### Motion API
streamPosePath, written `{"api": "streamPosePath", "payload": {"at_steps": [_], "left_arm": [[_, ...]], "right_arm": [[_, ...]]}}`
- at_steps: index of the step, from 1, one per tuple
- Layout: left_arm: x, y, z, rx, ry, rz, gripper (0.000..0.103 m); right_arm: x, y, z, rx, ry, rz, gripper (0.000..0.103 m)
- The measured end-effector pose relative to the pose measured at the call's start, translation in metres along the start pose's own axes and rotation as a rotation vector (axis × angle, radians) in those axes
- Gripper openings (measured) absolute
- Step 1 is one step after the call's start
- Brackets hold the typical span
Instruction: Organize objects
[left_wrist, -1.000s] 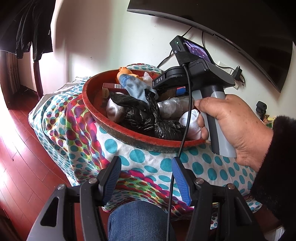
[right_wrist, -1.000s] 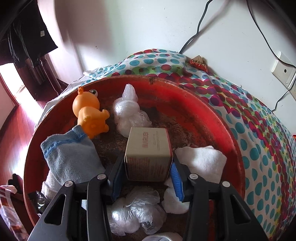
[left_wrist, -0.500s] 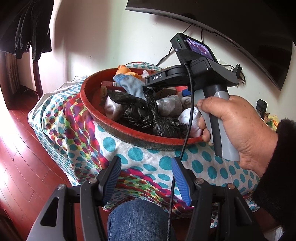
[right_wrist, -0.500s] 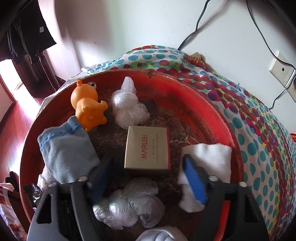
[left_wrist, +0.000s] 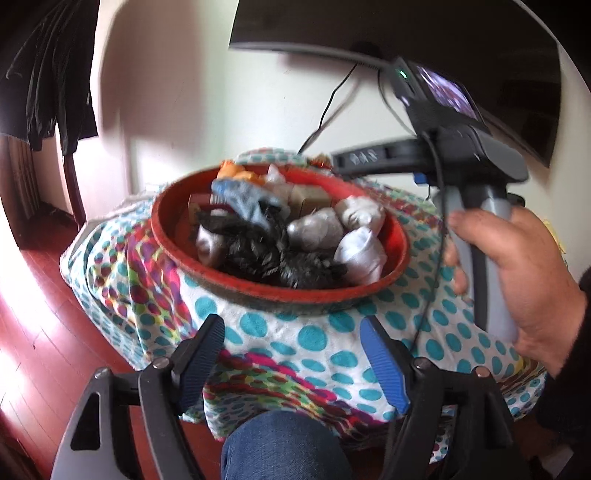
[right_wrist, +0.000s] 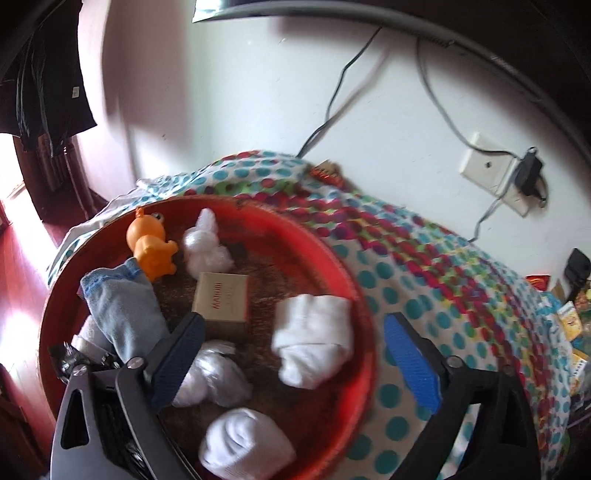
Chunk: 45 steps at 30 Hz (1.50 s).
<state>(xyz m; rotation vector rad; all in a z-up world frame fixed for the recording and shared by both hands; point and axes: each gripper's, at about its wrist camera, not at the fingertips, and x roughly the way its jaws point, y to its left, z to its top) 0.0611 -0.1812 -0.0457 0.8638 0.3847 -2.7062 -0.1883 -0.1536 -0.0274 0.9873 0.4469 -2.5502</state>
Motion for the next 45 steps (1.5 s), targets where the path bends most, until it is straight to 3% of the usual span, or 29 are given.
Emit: {"api": "streamPosePath", "payload": {"at_steps": [5,12,19,27,34,45], "left_arm": [[-0.021,-0.005,0.005,0.034,-0.114,0.039,0.083],[-0.032,0.003,0.013,0.008,-0.133,0.044,0.083],[-0.028,0.019,0.02,-0.058,-0.096,0.159,0.083],[-0.021,0.028,0.026,-0.055,-0.067,0.146,0.083],[-0.011,0.028,0.019,-0.077,-0.049,0.197,0.083],[-0.003,0.021,0.015,-0.055,0.0,0.171,0.083]], "right_arm": [[-0.032,-0.029,-0.015,0.033,-0.032,-0.044,0.1],[-0.081,-0.039,-0.046,0.058,-0.088,-0.084,0.101],[-0.116,-0.015,-0.077,0.039,-0.12,-0.082,0.102],[-0.131,0.002,-0.099,0.056,-0.115,-0.052,0.102],[-0.135,0.003,-0.098,0.062,-0.124,-0.044,0.102],[-0.133,0.012,-0.101,0.047,-0.117,-0.03,0.102]]}}
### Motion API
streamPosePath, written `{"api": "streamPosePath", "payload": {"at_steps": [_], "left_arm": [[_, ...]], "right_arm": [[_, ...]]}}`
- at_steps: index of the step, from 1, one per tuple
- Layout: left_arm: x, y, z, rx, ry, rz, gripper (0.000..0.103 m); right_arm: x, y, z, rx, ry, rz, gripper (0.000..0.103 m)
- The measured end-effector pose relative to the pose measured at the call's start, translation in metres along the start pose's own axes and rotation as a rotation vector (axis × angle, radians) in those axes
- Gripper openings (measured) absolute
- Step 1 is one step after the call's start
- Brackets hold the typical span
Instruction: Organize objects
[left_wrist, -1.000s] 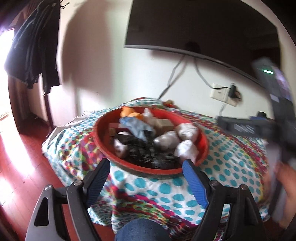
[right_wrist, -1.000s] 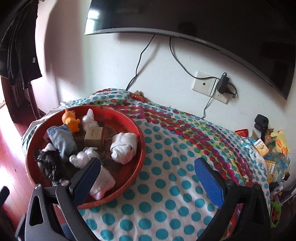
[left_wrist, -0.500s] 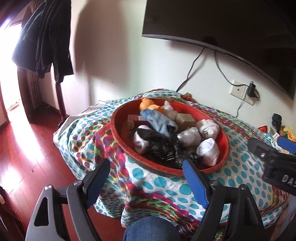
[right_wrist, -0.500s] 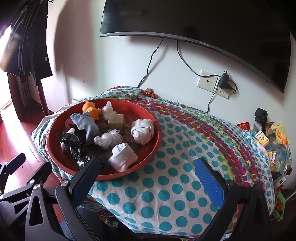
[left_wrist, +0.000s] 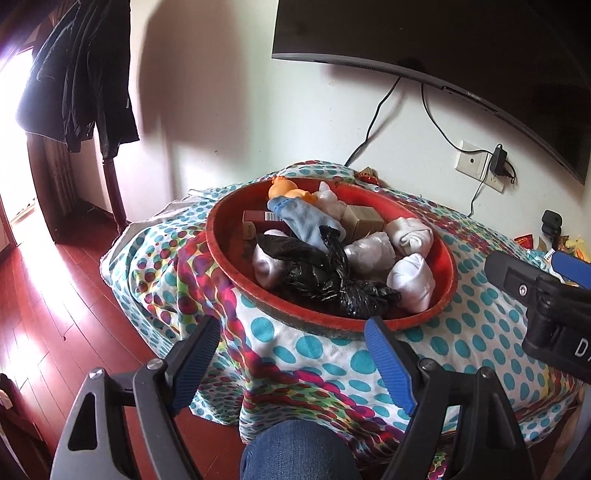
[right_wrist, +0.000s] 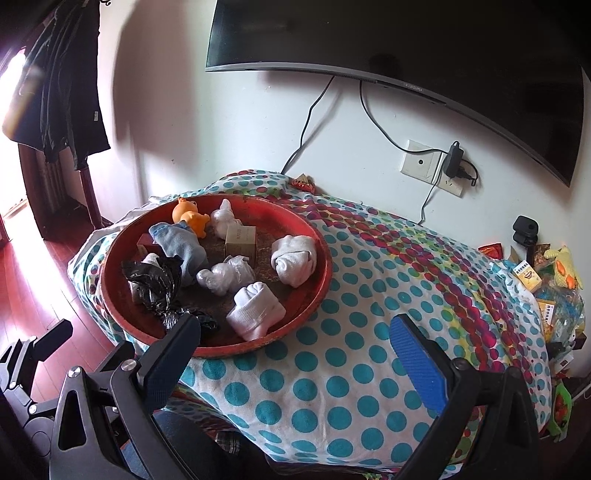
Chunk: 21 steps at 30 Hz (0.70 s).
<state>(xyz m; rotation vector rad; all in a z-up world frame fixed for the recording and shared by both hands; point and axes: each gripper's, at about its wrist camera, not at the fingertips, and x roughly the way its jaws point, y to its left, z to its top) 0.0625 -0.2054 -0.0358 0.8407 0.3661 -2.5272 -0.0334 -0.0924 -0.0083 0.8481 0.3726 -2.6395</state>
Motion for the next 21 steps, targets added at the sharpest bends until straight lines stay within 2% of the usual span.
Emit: {"api": "streamPosePath", "payload": {"at_steps": [5,21], "left_arm": [[-0.0053,0.0026,-0.002,-0.026,-0.023,0.09,0.083],[-0.0038,-0.0023,-0.0045,-0.013,0.013,0.037,0.083]], "right_arm": [[0.0012,0.0015,-0.0016,0.001,0.011,0.004,0.102],[0.0002,0.0033,-0.004,-0.008,0.02,0.017,0.102]]}}
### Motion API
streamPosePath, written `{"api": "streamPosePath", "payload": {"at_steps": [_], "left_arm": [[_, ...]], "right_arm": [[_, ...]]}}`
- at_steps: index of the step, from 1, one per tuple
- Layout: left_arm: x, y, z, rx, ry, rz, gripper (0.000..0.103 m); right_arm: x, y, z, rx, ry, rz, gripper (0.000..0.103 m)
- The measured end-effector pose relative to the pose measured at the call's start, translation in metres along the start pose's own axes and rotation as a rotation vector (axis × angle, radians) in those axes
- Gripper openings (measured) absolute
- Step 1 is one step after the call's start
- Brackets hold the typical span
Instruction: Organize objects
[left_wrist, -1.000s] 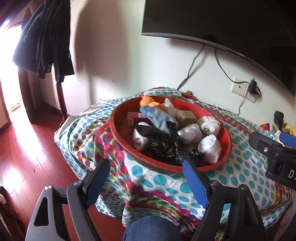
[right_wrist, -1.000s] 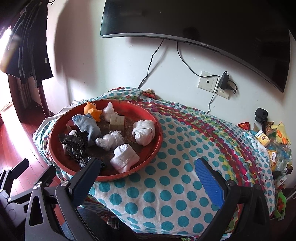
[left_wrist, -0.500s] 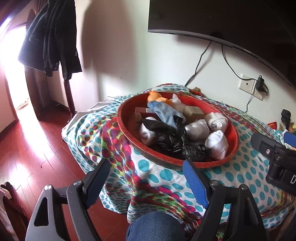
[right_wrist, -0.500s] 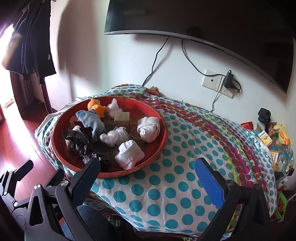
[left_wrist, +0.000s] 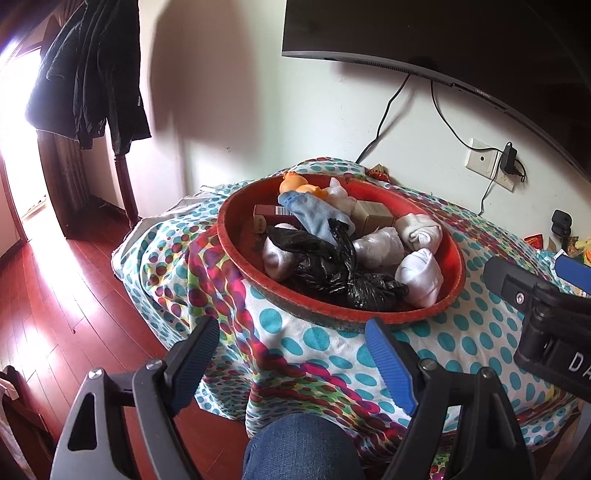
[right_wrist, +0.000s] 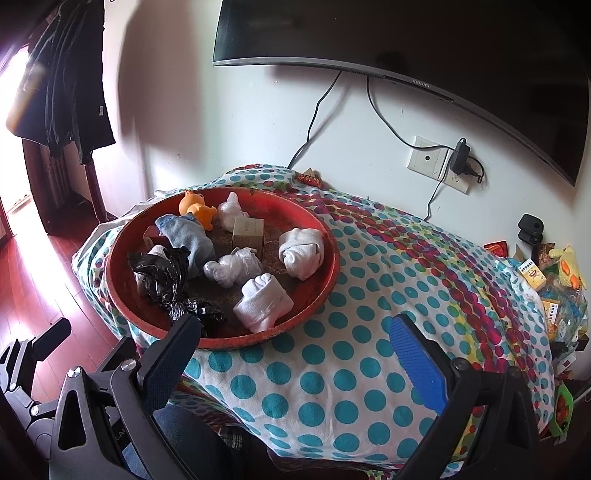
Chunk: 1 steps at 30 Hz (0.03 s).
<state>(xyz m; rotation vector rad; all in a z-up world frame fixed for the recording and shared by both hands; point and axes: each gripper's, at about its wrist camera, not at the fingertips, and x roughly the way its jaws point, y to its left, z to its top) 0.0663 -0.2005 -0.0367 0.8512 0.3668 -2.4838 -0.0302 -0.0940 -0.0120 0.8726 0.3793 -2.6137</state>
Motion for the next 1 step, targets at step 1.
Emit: {"api": "streamPosePath", "payload": {"at_steps": [1], "left_arm": [[0.0005,-0.0001,-0.0002,-0.002,0.004,-0.006,0.083]], "right_arm": [[0.0002,-0.0001,0.0,0.0,0.0,0.002,0.102]]}}
